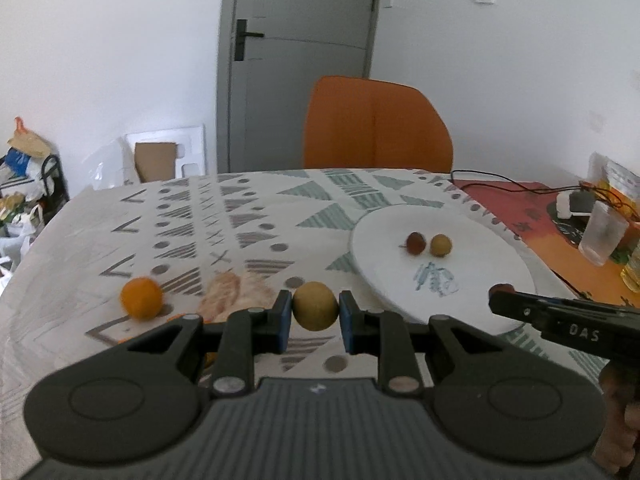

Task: Organize fruits
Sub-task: 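Carry both fruits to the white plate and open both tools to release them, then move both open tools back to the remaining fruits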

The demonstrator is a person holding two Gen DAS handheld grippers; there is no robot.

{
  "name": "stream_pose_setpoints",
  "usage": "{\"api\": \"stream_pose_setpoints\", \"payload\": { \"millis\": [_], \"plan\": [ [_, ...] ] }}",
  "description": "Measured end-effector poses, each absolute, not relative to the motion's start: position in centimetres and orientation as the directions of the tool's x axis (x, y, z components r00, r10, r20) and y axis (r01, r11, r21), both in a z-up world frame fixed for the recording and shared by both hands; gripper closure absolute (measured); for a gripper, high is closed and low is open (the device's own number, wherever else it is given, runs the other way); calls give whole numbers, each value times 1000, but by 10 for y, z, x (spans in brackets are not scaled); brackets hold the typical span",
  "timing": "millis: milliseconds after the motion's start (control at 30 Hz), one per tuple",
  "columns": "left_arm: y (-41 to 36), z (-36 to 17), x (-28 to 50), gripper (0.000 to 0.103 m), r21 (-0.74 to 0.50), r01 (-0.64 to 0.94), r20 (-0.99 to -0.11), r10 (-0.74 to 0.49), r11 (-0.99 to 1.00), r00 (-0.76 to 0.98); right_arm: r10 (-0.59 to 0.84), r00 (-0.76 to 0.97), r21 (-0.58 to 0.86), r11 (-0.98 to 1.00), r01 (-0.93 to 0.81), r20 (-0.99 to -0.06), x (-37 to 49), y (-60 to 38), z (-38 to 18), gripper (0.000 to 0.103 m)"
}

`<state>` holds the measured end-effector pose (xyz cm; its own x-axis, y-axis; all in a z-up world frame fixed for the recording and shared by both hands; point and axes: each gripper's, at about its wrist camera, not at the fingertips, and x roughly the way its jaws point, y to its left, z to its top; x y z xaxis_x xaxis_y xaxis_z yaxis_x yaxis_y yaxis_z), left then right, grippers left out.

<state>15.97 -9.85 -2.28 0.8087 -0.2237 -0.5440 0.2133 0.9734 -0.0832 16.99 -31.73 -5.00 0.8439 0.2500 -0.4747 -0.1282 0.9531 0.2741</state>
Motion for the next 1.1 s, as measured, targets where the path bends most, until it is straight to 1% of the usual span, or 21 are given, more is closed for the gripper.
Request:
{"api": "stream_pose_setpoints", "payload": {
  "millis": [133, 200, 233, 267, 567, 800, 833, 867, 900, 933, 1000, 1100],
  "plan": [
    [-113, -18, 163, 79, -71, 240, -533, -240, 968, 812, 240, 849, 284, 952, -112, -471, 173, -328, -52, 82],
    [-120, -17, 167, 79, -66, 251, -531, -247, 966, 810, 236, 852, 288, 952, -105, -467, 174, -331, -52, 80],
    [-123, -18, 168, 79, -65, 257, -532, -252, 964, 808, 230, 856, 288, 952, -100, -462, 173, -332, -52, 77],
    [-126, -18, 170, 79, -65, 263, -533, -256, 963, 807, 224, 860, 287, 953, -95, -459, 172, -334, -52, 75],
    [-154, -20, 186, 79, -53, 325, -538, -301, 944, 788, 199, 875, 283, 956, -75, -441, 164, -343, -49, 75],
    [-173, -7, 186, 78, -26, 365, -500, -329, 931, 802, 190, 880, 287, 956, -65, -435, 161, -348, -47, 73],
    [-175, -6, 184, 73, -14, 367, -493, -326, 930, 807, 191, 880, 288, 956, -65, -435, 161, -348, -47, 73],
    [-176, -5, 184, 71, 1, 364, -492, -317, 931, 811, 191, 880, 287, 956, -66, -435, 161, -348, -47, 72],
    [-177, -5, 184, 66, 8, 357, -497, -306, 934, 812, 191, 880, 286, 956, -66, -436, 160, -348, -47, 72],
    [-175, -5, 184, 59, 4, 349, -504, -300, 937, 810, 191, 879, 285, 956, -67, -436, 160, -347, -47, 71],
    [-169, -7, 186, 50, -14, 327, -513, -288, 945, 809, 195, 878, 287, 955, -70, -437, 160, -346, -47, 71],
    [-157, -8, 185, 41, -21, 293, -516, -261, 956, 816, 198, 877, 285, 956, -73, -438, 160, -343, -47, 68]
  ]
}}
